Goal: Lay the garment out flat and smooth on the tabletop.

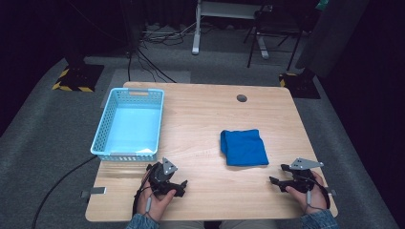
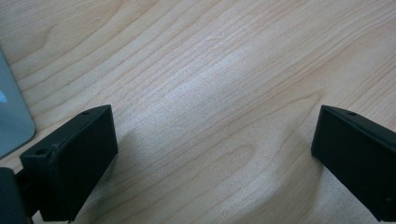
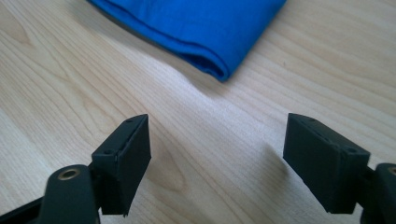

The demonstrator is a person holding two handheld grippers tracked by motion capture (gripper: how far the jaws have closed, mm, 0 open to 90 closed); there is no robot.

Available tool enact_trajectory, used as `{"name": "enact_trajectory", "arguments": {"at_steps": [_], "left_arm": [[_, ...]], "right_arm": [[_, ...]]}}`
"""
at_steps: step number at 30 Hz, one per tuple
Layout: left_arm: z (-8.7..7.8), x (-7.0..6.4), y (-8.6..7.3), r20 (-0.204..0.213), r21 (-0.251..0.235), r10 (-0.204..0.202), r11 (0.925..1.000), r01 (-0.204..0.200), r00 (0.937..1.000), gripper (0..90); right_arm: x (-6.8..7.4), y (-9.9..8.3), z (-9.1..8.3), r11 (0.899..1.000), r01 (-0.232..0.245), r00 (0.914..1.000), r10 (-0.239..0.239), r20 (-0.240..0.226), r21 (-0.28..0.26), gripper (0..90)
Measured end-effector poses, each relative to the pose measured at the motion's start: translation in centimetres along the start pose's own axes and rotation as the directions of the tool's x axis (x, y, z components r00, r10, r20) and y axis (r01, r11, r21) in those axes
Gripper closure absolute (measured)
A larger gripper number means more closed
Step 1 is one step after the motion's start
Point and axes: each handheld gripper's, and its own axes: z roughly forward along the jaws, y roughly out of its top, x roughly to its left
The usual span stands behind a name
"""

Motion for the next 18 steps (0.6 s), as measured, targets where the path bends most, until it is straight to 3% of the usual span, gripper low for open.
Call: {"name": "enact_trajectory", "arguments": {"at_steps": [18], "left_arm": [[0.1,0.0,0.1,0.003,0.001,0.002,1.0,-0.002,1.0,0.3]], "right_arm": [[0.6,2.5,-1.7,0.997,0.001,0.9995,0.001,0.031,-0.071,23.2]]}}
